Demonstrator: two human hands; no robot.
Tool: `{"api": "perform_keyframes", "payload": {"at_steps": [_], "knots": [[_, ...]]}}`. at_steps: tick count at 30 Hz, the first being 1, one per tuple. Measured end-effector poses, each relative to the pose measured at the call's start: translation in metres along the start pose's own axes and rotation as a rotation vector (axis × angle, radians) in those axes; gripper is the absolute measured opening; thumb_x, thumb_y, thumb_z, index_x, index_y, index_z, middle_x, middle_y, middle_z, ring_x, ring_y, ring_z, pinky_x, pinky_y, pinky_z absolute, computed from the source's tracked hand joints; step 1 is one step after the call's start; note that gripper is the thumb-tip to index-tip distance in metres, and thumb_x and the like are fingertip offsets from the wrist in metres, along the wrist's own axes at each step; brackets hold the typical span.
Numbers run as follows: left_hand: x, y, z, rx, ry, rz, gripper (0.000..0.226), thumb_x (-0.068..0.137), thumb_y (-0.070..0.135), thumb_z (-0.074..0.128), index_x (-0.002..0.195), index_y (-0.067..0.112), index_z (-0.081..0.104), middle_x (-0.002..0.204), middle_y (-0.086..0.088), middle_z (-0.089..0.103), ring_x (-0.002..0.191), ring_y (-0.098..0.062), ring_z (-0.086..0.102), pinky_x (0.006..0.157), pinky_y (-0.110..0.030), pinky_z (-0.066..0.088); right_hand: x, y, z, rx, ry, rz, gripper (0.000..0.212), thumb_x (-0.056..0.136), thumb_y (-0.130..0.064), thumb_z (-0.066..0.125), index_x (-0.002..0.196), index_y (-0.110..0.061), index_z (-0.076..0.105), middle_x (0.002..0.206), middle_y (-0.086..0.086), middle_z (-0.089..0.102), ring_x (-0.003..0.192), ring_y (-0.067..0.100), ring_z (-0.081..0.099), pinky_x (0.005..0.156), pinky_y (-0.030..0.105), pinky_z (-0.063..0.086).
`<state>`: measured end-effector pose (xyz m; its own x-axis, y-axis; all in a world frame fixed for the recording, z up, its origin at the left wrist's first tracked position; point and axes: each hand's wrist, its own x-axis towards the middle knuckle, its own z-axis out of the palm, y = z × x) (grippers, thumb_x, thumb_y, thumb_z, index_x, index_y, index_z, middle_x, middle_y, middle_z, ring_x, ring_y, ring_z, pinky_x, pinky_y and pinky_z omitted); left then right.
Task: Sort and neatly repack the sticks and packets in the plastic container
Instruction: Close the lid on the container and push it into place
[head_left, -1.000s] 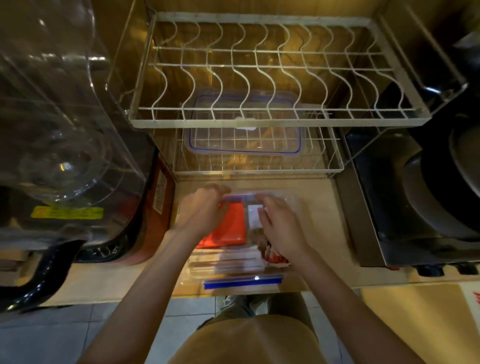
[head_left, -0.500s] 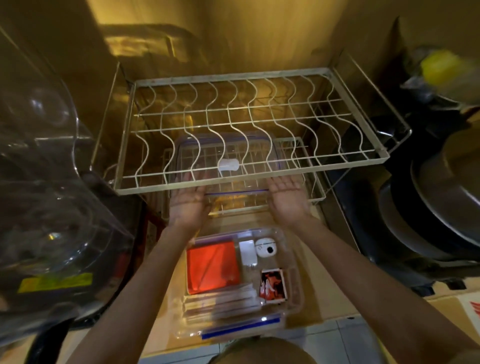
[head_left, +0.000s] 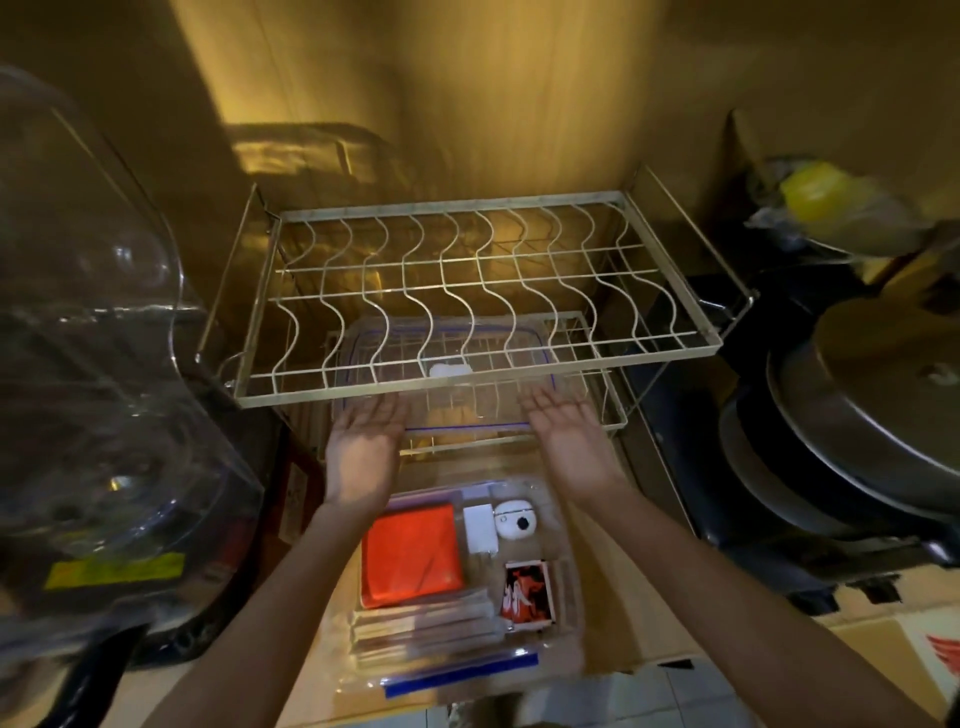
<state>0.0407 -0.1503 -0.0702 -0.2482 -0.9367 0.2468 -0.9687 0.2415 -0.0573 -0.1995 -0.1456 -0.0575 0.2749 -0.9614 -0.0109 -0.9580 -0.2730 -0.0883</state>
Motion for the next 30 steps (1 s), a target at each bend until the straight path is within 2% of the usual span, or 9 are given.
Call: {"api": "perform_keyframes", "payload": {"at_steps": [3, 6, 9, 11, 15, 18, 21, 25, 30], "knots": [[-0.017, 0.005, -0.016, -0.005, 0.113, 0.009, 0.033, 0.069, 0.014, 0.060, 0.100, 0.013, 0.071, 0.101, -0.004, 0.075, 0.095, -0.021, 0.071, 0.091, -0.031, 0.034, -0.017, 0.001, -0.005, -0.019, 0.100, -0.043, 0.080, 0.067, 0.011, 0.063, 0.139, -0.012, 0.037, 0.144, 0.009, 0.045, 0.136, 0.023, 0.036, 0.116, 0.037, 0.010], [-0.038, 0.011, -0.045, -0.050, 0.144, 0.020, 0.033, 0.070, 0.024, 0.046, 0.085, 0.016, 0.074, 0.084, -0.004, 0.077, 0.078, -0.020, 0.073, 0.080, -0.027, 0.034, -0.037, 0.002, -0.015, 0.001, 0.203, -0.074, 0.067, 0.053, 0.006, 0.076, 0.115, -0.013, 0.060, 0.113, 0.006, 0.068, 0.111, 0.023, 0.061, 0.111, 0.032, 0.021], [-0.058, 0.020, -0.076, -0.131, 0.114, -0.017, 0.010, 0.065, 0.015, 0.065, 0.071, 0.020, 0.072, 0.064, -0.002, 0.073, 0.062, -0.023, 0.070, 0.073, -0.028, 0.049, -0.067, -0.001, -0.031, 0.171, 0.272, -0.051, 0.036, 0.075, -0.003, 0.065, 0.110, -0.012, 0.061, 0.108, 0.006, 0.068, 0.109, 0.025, 0.059, 0.107, 0.033, 0.029], [-0.072, 0.025, -0.096, -0.165, 0.099, -0.021, 0.018, 0.056, 0.009, 0.080, 0.067, 0.019, 0.071, 0.063, -0.001, 0.072, 0.061, -0.023, 0.069, 0.070, -0.033, 0.056, -0.089, -0.003, -0.038, 0.338, 0.299, -0.023, 0.026, 0.085, -0.009, 0.057, 0.111, -0.014, 0.060, 0.111, 0.004, 0.064, 0.111, 0.023, 0.056, 0.102, 0.033, 0.037], [-0.091, 0.032, -0.138, -0.301, 0.104, -0.012, 0.018, 0.060, 0.005, 0.078, 0.072, 0.014, 0.070, 0.071, -0.003, 0.071, 0.071, -0.022, 0.066, 0.065, -0.028, 0.050, -0.116, -0.004, -0.058, 0.747, 0.365, 0.077, 0.036, 0.079, -0.012, 0.070, 0.112, -0.011, 0.057, 0.106, -0.006, 0.056, 0.104, 0.014, 0.056, 0.086, 0.021, 0.039], [-0.096, 0.034, -0.169, -0.452, 0.012, -0.071, 0.011, 0.070, 0.016, 0.071, 0.079, 0.010, 0.070, 0.076, -0.007, 0.070, 0.076, -0.022, 0.064, 0.068, -0.030, 0.049, -0.122, -0.004, -0.079, 1.089, 0.290, 0.209, 0.054, 0.071, -0.017, 0.078, 0.117, -0.015, 0.051, 0.106, -0.008, 0.059, 0.096, 0.006, 0.057, 0.080, 0.020, 0.047], [-0.095, 0.028, -0.199, -0.741, -0.163, -0.114, 0.025, 0.063, 0.024, 0.075, 0.086, 0.016, 0.071, 0.081, -0.007, 0.073, 0.075, -0.021, 0.068, 0.071, -0.034, 0.055, -0.124, -0.001, -0.095, 1.318, 0.145, 0.273, 0.048, 0.073, -0.020, 0.075, 0.116, -0.016, 0.054, 0.101, -0.008, 0.063, 0.091, 0.006, 0.061, 0.072, 0.018, 0.052], [-0.093, 0.018, -0.217, -1.137, -0.265, -0.235, 0.039, 0.048, 0.018, 0.079, 0.086, 0.013, 0.071, 0.070, -0.003, 0.073, 0.064, -0.012, 0.067, 0.060, -0.018, 0.055, -0.129, 0.006, -0.096, 1.478, 0.003, 0.271, 0.028, 0.083, -0.023, 0.065, 0.110, -0.016, 0.064, 0.101, 0.006, 0.069, 0.090, 0.018, 0.067, 0.074, 0.029, 0.055], [-0.104, 0.009, -0.202, -1.639, -0.256, -0.484, 0.060, 0.053, 0.042, 0.081, 0.105, 0.017, 0.064, 0.078, -0.003, 0.077, 0.067, -0.011, 0.072, 0.053, -0.018, 0.057, -0.136, 0.004, -0.091, 1.599, -0.055, 0.319, 0.026, 0.084, -0.026, 0.064, 0.106, -0.011, 0.065, 0.065, -0.001, 0.062, 0.051, 0.010, 0.057, 0.045, 0.019, 0.047]]}}
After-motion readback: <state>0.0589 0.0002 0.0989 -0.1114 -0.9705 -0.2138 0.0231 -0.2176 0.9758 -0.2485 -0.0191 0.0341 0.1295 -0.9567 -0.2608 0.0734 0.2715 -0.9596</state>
